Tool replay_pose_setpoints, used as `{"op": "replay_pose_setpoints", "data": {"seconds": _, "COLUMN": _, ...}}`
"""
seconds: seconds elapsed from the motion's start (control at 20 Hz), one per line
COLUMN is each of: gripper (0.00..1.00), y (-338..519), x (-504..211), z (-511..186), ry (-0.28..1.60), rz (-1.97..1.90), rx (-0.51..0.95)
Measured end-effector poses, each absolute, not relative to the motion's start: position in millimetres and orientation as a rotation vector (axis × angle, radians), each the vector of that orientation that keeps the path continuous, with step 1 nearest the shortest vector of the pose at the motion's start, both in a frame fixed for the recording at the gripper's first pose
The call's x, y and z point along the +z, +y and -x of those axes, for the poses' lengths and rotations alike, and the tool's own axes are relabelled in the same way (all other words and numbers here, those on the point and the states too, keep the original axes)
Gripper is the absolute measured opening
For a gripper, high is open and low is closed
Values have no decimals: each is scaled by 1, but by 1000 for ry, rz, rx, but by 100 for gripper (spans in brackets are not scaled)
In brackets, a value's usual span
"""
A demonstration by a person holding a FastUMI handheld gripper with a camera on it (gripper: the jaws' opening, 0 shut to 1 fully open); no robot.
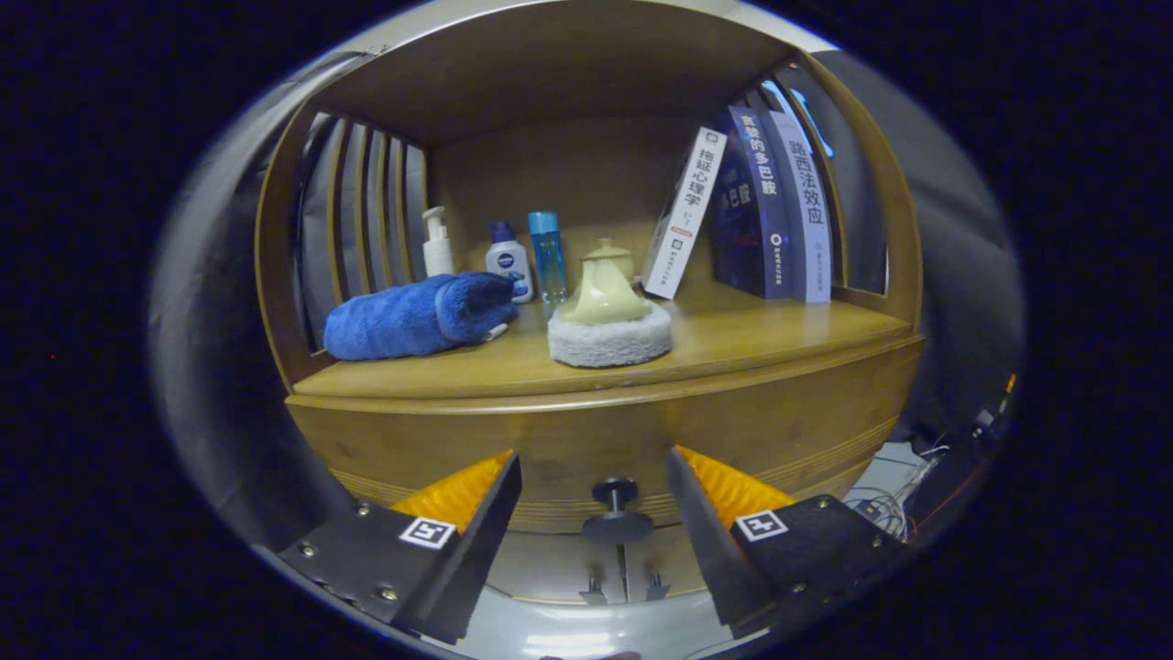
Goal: Pull open the drawer, take out the items inside it, and place them on the countertop above the cabinet.
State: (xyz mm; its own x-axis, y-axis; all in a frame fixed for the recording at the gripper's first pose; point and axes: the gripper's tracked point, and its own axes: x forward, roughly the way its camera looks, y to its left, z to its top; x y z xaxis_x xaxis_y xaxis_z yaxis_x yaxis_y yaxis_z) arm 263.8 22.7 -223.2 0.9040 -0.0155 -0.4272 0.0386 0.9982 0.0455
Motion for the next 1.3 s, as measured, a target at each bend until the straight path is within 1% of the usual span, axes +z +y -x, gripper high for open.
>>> {"op": "replay_pose_setpoints", "data": {"seconds": 0.15, "gripper": 95, "y": 28, "x": -193, "z": -248, "ry": 394, "rz": -44, "rx": -20}}
{"op": "replay_pose_setpoints", "data": {"seconds": 0.25, "gripper": 95, "y": 32, "x": -160, "z": -236, "ry": 329, "rz": -41, "rx": -16}}
{"op": "replay_pose_setpoints", "data": {"seconds": 0.55, "gripper": 95, "y": 25, "x": -47, "z": -190, "ry": 122, "rz": 27, "rx": -65}}
{"op": "replay_pose_setpoints", "data": {"seconds": 0.7, "gripper": 95, "y": 17, "x": -4, "z": -161, "ry": 45, "rz": 69, "rx": -105}}
{"op": "replay_pose_setpoints", "data": {"seconds": 1.0, "gripper": 95, "y": 6, "x": 39, "z": -106, "ry": -23, "rz": 81, "rx": -169}}
{"op": "replay_pose_setpoints", "data": {"seconds": 1.15, "gripper": 92, "y": -3, "x": 39, "z": -84, "ry": -17, "rz": 78, "rx": -203}}
{"op": "replay_pose_setpoints", "data": {"seconds": 1.3, "gripper": 92, "y": -11, "x": 39, "z": -70, "ry": -16, "rz": 85, "rx": -222}}
